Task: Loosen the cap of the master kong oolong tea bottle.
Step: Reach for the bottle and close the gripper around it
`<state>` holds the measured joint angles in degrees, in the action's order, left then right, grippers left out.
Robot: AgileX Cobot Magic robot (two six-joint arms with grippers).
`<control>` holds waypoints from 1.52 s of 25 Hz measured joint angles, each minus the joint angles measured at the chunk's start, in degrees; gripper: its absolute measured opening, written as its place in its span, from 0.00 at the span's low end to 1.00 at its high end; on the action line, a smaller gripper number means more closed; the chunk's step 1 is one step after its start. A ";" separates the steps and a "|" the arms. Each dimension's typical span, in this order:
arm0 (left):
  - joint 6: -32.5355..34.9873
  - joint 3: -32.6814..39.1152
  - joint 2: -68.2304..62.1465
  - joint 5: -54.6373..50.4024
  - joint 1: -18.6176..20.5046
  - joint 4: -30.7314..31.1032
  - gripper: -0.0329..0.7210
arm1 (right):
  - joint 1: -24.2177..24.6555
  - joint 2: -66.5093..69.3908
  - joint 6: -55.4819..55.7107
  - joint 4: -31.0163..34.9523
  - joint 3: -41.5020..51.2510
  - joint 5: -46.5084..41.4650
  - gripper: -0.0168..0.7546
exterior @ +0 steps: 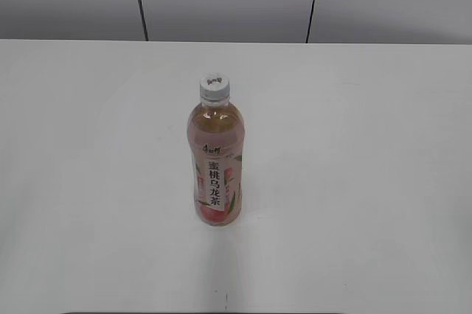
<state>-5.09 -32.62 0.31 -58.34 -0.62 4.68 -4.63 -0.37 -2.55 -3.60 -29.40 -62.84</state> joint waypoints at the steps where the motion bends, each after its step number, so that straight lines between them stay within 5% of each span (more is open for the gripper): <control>1: 0.00 0.00 0.00 0.00 0.00 0.00 0.79 | 0.00 0.00 0.00 0.00 0.00 0.00 0.68; 38: 0.00 0.00 -0.07 0.00 0.00 -1.07 0.77 | 0.00 0.00 0.00 0.00 0.00 0.00 0.68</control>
<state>-5.09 -32.62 0.24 -58.34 -0.62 3.62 -4.63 -0.37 -2.55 -3.60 -29.40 -62.84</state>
